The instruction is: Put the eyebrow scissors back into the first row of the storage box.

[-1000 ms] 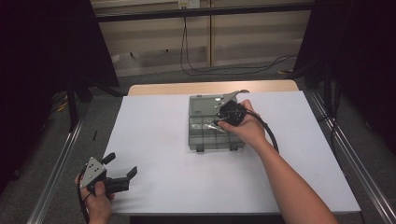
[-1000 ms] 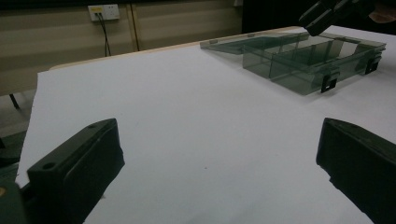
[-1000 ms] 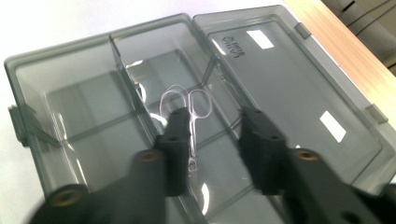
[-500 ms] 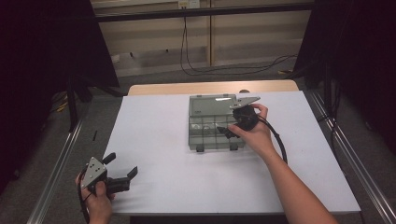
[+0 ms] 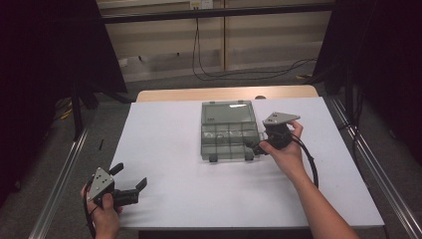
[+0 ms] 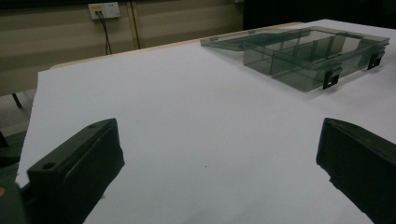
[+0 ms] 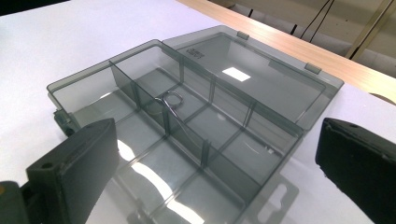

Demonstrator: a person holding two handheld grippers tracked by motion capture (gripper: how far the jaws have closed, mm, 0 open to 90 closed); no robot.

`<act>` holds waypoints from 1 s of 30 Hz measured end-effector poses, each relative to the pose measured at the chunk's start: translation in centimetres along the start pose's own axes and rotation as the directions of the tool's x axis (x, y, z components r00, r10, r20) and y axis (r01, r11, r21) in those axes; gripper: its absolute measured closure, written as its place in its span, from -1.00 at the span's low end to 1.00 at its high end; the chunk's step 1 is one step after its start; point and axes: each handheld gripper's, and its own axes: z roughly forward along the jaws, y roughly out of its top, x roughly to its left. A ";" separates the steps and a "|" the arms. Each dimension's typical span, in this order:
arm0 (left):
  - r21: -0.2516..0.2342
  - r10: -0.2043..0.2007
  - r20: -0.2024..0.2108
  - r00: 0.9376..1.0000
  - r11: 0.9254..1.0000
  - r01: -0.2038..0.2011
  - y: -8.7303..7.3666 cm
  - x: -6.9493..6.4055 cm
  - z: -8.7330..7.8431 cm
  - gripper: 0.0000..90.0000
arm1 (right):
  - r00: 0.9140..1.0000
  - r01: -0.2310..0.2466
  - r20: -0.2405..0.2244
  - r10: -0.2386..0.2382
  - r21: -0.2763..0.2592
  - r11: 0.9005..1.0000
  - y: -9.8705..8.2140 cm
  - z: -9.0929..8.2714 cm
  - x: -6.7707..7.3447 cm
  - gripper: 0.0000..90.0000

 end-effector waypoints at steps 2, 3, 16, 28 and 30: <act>0.004 0.005 0.003 1.000 1.000 -0.005 0.0 0.0 0.0 -1.00 | 1.000 -0.002 0.004 0.002 -0.004 1.000 -0.2 -0.2 0.0 -1.00; 0.004 0.005 0.002 1.000 1.000 -0.005 0.0 0.0 0.0 -1.00 | 1.000 -0.001 0.007 0.001 -0.008 1.000 -0.4 -0.4 0.0 -1.00; -0.001 0.011 0.007 1.000 1.000 -0.011 0.0 0.0 0.0 -1.00 | 0.999 -0.033 0.015 0.034 -0.045 0.998 -2.8 -3.5 0.1 -1.00; -0.008 0.004 0.001 1.000 1.000 -0.004 0.0 -0.2 0.1 -1.00 | 0.997 -0.065 0.042 0.069 -0.087 0.994 -5.4 -6.7 -0.4 -1.00; -0.006 0.009 0.003 1.000 1.000 -0.009 0.0 -0.1 0.1 -1.00 | 0.996 -0.070 0.046 0.074 -0.093 0.993 -5.8 -7.1 -0.5 -1.00</act>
